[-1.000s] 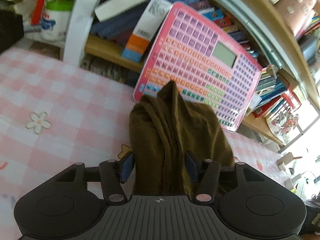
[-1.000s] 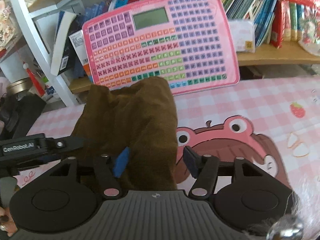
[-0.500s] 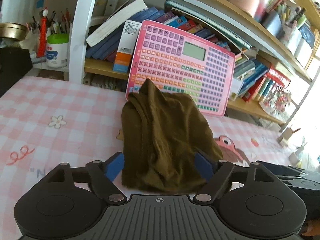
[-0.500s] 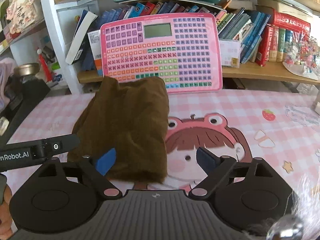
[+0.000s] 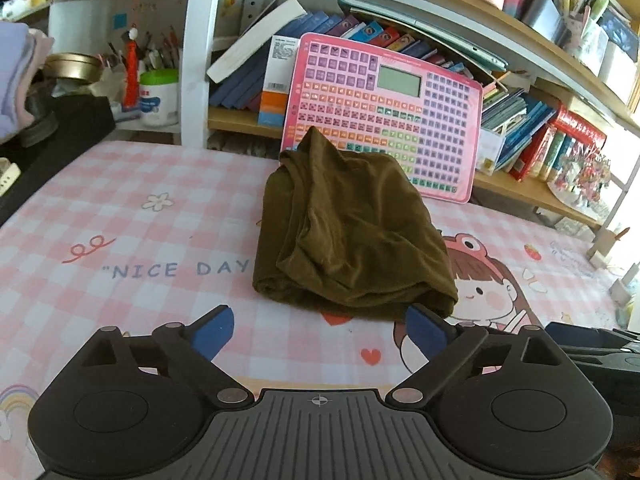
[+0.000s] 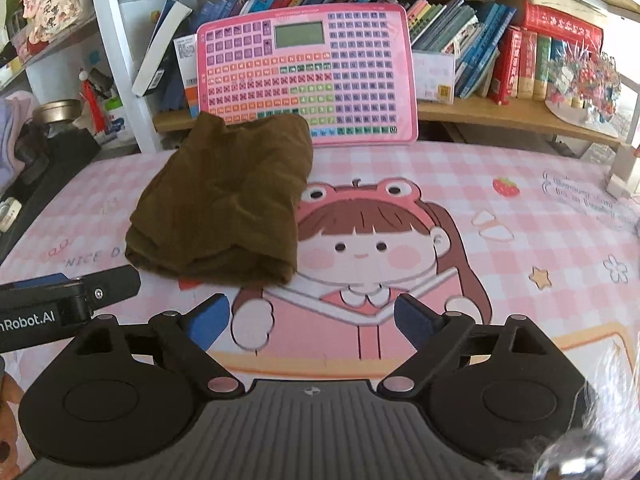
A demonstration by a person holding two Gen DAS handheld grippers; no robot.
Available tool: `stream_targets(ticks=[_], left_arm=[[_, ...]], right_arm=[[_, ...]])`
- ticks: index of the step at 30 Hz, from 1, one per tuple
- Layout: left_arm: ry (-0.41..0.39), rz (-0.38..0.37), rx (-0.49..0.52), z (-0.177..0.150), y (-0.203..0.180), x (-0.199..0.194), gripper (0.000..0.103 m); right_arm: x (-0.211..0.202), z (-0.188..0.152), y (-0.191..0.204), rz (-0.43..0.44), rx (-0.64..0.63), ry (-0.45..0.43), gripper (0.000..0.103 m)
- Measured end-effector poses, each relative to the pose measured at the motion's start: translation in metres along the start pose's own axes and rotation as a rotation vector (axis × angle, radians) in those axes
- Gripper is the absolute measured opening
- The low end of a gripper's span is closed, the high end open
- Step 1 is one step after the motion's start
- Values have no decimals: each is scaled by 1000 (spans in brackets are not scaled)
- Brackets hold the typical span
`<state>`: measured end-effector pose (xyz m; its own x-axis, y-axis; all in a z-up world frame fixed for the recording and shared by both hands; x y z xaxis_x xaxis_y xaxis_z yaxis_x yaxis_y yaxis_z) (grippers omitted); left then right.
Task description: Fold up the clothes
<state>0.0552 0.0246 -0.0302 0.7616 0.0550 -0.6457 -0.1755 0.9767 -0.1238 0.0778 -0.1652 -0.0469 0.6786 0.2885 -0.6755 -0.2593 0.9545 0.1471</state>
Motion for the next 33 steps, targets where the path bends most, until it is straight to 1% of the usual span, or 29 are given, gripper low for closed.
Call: stream_targets(ticks=[7,17,33], left_arm=[[7,95,15,-7,-4,-5,99],[-14,111,9,-8,-9,-14,101],[3,122,4,-9,-8,-13,101]], right_arm=[[-5,-5,-3,20,-23,11,92],[-9,0,-7,20,-37,2,93],[-8,-2,-6,22,-25,14,93]])
Point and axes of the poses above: each gripper's, at about its wrist camera, not at the fingertips, and x roughly the way its jaws point, y to its left, z to its top, the point moved 3 cm from there along x, roughly the way its jaws point, and after that the axes turned 3 degrees about z, right-handed, at the moved point
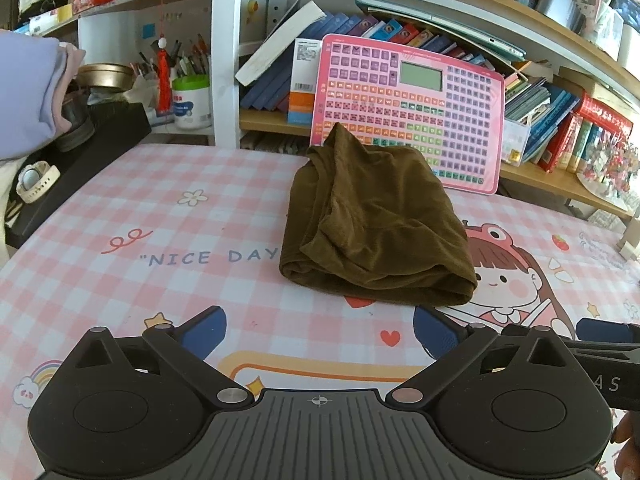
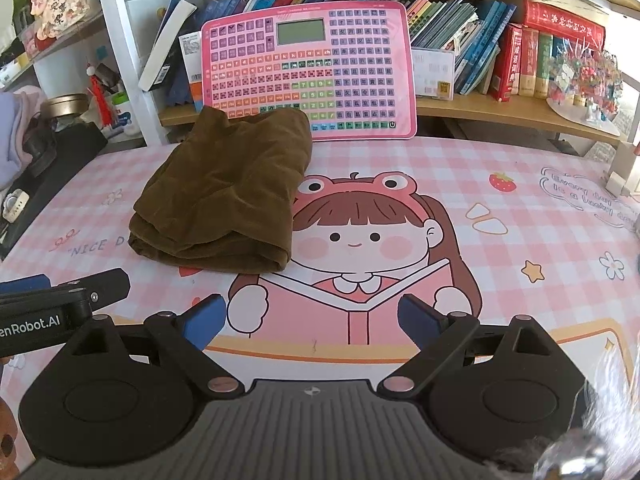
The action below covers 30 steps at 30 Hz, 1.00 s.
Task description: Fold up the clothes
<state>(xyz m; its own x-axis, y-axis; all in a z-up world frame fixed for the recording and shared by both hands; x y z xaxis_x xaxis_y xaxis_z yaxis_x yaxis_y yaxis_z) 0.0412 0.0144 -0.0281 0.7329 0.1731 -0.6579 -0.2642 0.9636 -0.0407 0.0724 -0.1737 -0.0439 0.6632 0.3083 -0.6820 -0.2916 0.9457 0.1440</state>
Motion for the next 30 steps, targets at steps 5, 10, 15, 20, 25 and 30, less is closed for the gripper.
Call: stream_targets(ticks=[5,10,15,20,25,30], left_arm=[[-5,3,-1,-1,1,1,101],[-8,8,3,-1,2,2,101],[-4,7,1,-1,2,4,101],[3,5,4,-2,2,5,101],[5,15,3,-4,1,7,101],[13,33,10,-5,0,10,101]], right_arm=[[1,0,2,-3,-6,0,93],[2,0,2,-2,-7,-1,94],[3,0,3,-5,-4,4,95],[6,0,2,-10,3,13,95],[8,0,2,-15,6,23,95],[10,0,2,-15,5,28,95]])
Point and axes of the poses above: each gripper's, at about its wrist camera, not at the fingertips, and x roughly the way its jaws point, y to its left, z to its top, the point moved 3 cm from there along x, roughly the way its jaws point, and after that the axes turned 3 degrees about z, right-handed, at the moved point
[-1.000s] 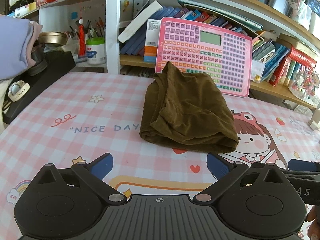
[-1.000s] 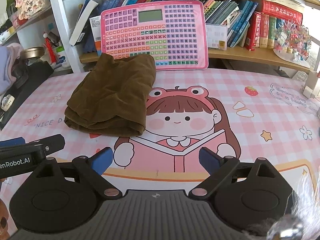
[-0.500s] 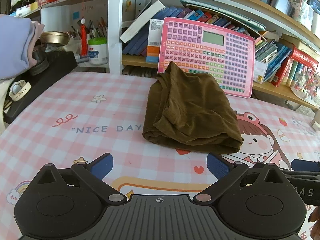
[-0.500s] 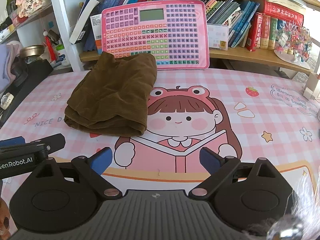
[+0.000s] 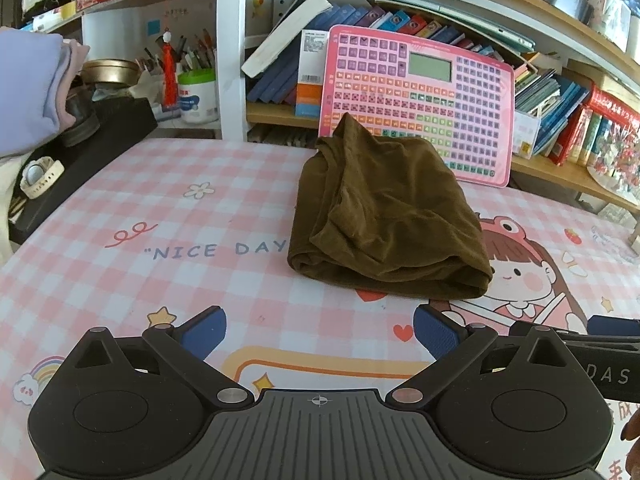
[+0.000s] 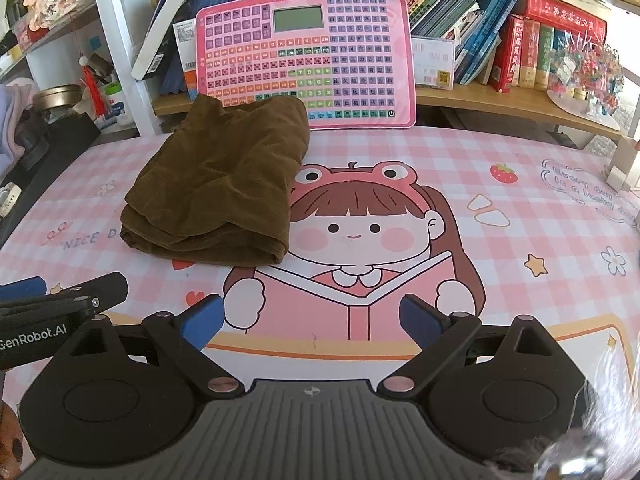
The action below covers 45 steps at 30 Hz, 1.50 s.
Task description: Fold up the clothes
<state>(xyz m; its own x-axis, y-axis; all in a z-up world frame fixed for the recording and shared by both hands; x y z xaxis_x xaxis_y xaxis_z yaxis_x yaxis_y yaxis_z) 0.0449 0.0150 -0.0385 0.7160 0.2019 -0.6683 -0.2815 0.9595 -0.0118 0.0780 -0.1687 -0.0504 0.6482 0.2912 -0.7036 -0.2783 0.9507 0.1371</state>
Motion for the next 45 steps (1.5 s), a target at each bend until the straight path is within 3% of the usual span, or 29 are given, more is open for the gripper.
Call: stream_targets(ticks=[29,45], left_arm=[[43,2,-7,-1,6,11,101],[34,27,44,-1,3,10,101]], right_arm=[[11,0,4,-20,12,19,98],[12,-1,4,-18,22,27,98]])
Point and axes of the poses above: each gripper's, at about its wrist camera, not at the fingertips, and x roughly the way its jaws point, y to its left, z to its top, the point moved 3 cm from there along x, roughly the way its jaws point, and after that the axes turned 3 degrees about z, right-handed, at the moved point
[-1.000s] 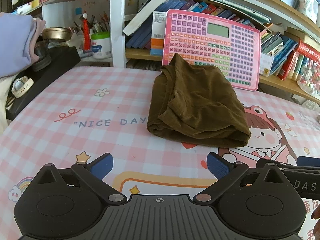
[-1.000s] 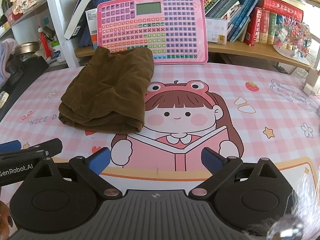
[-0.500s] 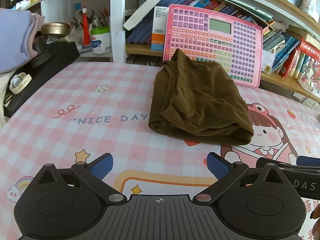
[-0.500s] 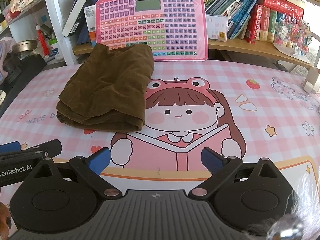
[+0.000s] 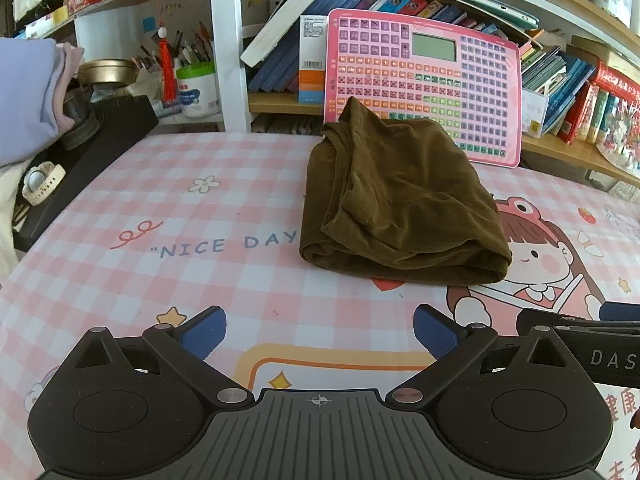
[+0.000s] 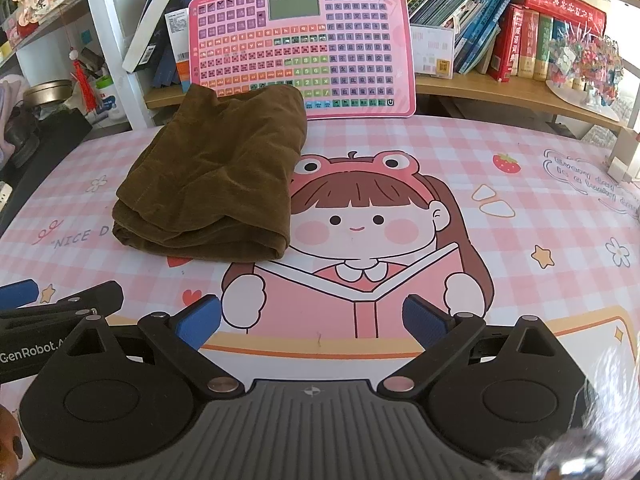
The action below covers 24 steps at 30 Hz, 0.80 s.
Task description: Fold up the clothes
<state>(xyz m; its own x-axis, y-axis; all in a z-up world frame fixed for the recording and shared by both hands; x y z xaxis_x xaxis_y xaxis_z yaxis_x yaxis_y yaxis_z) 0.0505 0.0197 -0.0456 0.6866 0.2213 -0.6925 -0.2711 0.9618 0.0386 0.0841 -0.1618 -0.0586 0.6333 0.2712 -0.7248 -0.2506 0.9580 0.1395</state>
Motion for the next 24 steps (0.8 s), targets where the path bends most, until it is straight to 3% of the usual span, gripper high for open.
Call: stream_targets(ticks=[24], left_arm=[[31,-8,-8,-2,2,4,101]], right_arm=[[3,-2,0,2,4,21,98]])
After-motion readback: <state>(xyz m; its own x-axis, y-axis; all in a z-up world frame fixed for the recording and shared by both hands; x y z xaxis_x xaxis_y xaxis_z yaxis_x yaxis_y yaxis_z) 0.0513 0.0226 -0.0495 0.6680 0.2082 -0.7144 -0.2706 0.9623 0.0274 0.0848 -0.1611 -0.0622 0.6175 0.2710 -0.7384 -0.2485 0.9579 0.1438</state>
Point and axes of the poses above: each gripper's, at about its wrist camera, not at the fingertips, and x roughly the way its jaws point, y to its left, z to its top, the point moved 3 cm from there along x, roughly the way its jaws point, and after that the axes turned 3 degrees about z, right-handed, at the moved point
